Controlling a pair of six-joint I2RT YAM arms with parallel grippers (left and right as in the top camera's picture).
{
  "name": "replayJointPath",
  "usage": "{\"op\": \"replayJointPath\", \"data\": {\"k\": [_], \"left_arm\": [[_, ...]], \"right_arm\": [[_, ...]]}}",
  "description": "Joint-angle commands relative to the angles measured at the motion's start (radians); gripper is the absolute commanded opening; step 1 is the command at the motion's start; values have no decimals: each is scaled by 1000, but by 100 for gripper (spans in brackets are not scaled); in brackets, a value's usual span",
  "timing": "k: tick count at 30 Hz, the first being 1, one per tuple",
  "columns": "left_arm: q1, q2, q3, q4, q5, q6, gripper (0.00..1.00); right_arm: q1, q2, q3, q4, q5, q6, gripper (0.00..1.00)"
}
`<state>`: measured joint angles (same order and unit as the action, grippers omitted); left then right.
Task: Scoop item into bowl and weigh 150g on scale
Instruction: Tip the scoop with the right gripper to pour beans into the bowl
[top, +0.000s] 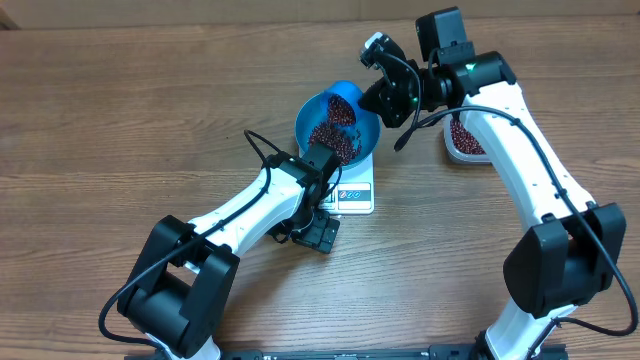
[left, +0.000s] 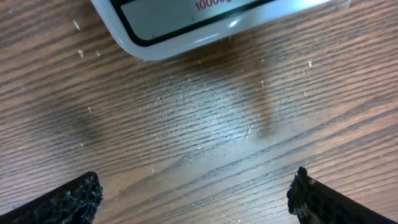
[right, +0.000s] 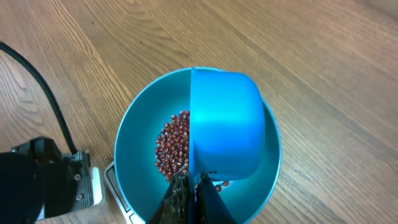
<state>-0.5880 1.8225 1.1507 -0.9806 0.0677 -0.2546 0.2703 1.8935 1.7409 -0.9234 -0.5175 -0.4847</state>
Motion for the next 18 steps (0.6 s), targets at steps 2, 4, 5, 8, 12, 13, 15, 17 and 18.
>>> {"op": "replayJointPath", "data": {"k": [2,4,5,8,12,13,15,17,18], "left_arm": [[0,6,10,-2,0,16,99],[0,6,10,-2,0,16,100],[0,6,10,-2,0,16,100],[0,6,10,-2,0,16,99],[0,6,10,-2,0,16,100],[0,6,10,-2,0,16,99],[0,6,10,-2,0,16,100],[0,6,10,-2,0,16,100],[0,6,10,-2,0,16,99]], "right_arm": [[5,-39,48,-23,-6,-39,4],[6,-40,48,-37,3,-69,4],[6,-40,48,-41,11,-73,4],[27,-45,48,-53,51,-127,4],[80,-48,60,-53,171,-150,4],[95,-48,63,-51,204,-153,4],[112,-48,70,-53,249,-153,4],[127,-48,75,-51,295,-153,4],[135,-50,75,-49,316,-159,4]]}}
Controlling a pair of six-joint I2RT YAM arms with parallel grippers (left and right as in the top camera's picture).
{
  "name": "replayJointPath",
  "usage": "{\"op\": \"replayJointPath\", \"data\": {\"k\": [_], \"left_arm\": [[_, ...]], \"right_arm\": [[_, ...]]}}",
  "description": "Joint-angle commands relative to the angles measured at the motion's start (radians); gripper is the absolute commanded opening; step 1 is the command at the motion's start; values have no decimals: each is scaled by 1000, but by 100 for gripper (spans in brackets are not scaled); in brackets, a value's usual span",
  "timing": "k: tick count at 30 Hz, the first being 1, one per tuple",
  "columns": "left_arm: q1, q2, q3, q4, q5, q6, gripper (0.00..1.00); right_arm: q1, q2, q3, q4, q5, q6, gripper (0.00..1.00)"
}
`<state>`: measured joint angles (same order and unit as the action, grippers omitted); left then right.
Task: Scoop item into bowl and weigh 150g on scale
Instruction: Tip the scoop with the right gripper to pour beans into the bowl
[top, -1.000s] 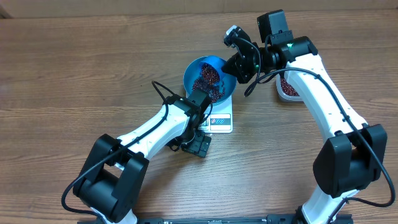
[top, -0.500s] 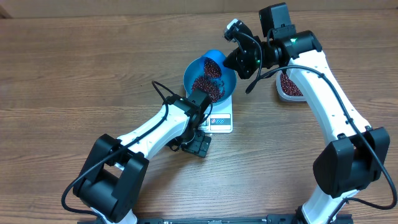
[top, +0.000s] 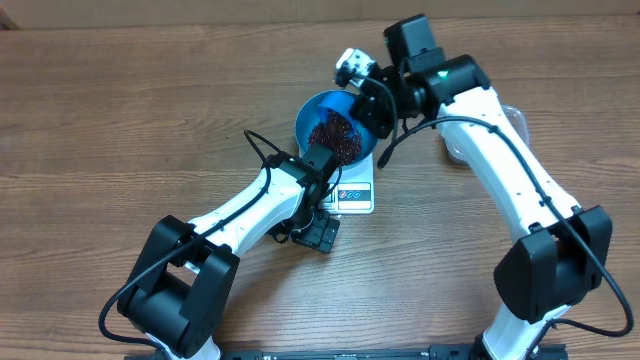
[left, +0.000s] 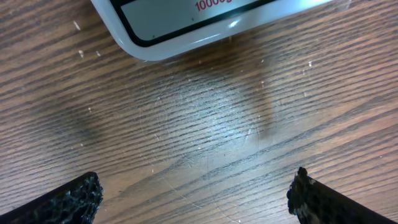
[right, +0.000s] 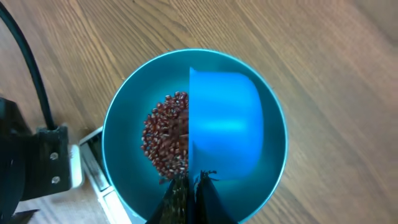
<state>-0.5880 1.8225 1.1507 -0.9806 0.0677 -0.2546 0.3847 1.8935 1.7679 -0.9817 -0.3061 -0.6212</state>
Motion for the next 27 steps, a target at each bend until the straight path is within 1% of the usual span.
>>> {"op": "replayJointPath", "data": {"k": [1,17,20,27], "left_arm": [[0,6,10,-3,0,16,100],[0,6,10,-2,0,16,99],[0,6,10,-3,0,16,100],[0,6,10,-3,0,16,100]], "right_arm": [[24,-50,48,9,116,-33,4],[32,-80,48,1,124,-42,4],[32,-88,48,8,77,-39,4],[35,-102,48,9,115,-39,4]]}}
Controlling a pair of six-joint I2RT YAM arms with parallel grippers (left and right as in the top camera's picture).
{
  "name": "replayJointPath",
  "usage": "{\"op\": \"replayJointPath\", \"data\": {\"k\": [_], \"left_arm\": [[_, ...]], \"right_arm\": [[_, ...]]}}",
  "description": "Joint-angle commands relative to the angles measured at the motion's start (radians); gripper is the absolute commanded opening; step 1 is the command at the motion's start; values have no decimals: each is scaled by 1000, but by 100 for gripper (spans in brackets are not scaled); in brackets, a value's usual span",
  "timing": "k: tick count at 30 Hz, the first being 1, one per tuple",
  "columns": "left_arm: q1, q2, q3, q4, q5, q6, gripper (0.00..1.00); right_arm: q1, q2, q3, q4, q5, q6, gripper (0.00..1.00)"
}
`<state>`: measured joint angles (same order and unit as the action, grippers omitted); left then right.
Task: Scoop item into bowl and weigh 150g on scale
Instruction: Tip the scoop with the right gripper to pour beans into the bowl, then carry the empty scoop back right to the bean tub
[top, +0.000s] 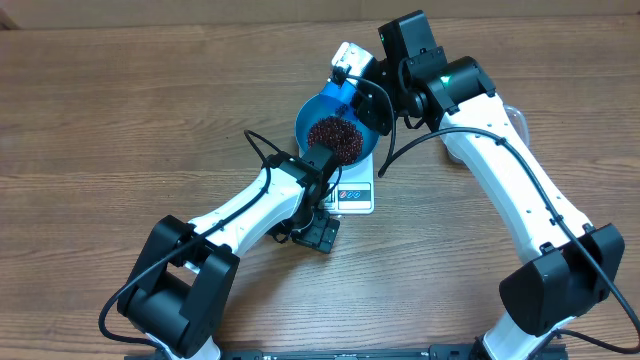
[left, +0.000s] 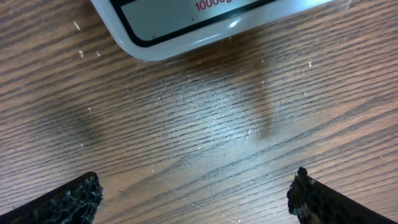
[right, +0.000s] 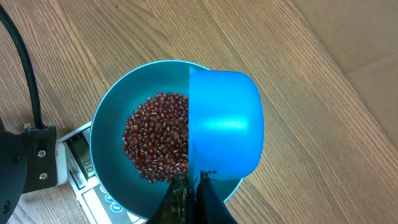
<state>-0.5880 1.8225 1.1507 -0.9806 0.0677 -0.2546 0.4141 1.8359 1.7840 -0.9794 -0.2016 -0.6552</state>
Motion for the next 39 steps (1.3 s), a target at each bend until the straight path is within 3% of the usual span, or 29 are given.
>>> {"op": "replayJointPath", "data": {"k": [1,18,22,29,39], "left_arm": [[0,6,10,-3,0,16,100],[0,6,10,-3,0,16,99],[0,6,10,-3,0,16,100],[0,6,10,-2,0,16,100],[0,6,10,-3,0,16,99]], "right_arm": [[6,-45,32,6,10,-5,4],[12,-61,32,-2,-43,-5,4],[26,-61,32,-16,85,-7,4],[25,-61,31,-6,50,2,4],[15,-72,32,101,63,234,3]]}}
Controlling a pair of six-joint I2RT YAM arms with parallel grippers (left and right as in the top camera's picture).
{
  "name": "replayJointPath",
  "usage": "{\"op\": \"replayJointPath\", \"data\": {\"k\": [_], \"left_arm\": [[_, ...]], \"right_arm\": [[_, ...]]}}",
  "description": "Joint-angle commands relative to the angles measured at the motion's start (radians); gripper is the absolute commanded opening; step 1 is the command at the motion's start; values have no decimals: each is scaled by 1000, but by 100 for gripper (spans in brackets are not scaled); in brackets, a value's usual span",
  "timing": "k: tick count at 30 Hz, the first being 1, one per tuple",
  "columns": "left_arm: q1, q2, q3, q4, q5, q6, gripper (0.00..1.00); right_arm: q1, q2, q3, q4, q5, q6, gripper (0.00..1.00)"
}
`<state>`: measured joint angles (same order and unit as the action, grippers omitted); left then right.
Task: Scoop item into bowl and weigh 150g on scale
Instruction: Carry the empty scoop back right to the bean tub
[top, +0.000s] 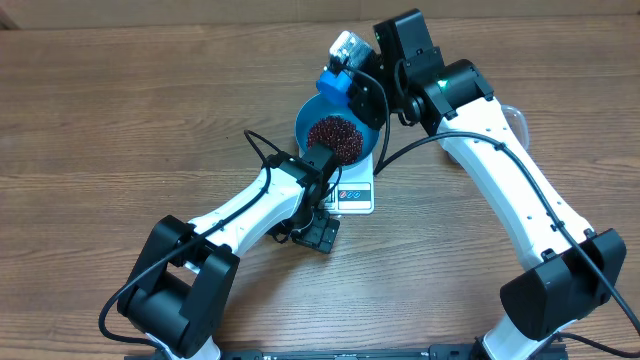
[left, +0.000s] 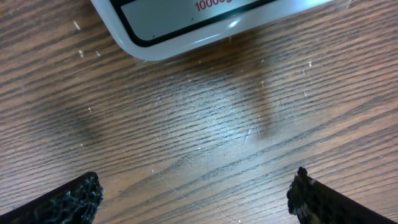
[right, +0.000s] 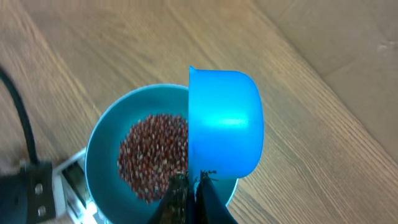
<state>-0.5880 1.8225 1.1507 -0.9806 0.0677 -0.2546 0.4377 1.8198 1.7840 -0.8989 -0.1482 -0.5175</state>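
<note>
A blue bowl (top: 312, 118) holding a heap of red beans (top: 335, 134) stands on the white scale (top: 356, 196). My right gripper (right: 192, 182) is shut on the handle of a blue scoop (right: 224, 121), which is turned on its side above the bowl's far rim (right: 106, 127); overhead the scoop (top: 332, 82) is just behind the bowl. My left gripper (left: 196, 194) is open and low over bare table in front of the scale's edge (left: 186, 28), with nothing between its fingers.
A clear tub (top: 513, 117) shows at the right, mostly hidden under my right arm. My left arm lies across the table from the front left up to the scale. A black cable loops beside the bowl's left side.
My right gripper has moved up and a little back-left with the scoop, so the bowl looks smaller and lower in the right wrist view. The left gripper has not moved.
The scoop was held on its side over the bowl's right part, beans beside it. Then it was further over the bowl. Later it stood higher with the full heap of beans showing, and now it is higher again behind the bowl. The left gripper stayed open by the scale.
</note>
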Motion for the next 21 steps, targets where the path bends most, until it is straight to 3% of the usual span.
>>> {"op": "replayJointPath", "data": {"k": [1,11,21], "left_arm": [[0,6,10,-3,0,16,100],[0,6,10,-3,0,16,99],[0,6,10,-2,0,16,100]], "right_arm": [[-15,-60,32,29,10,121,4],[-206,-167,32,-1,-48,386,4],[-454,-179,13,-245,-15,379,4]]}}
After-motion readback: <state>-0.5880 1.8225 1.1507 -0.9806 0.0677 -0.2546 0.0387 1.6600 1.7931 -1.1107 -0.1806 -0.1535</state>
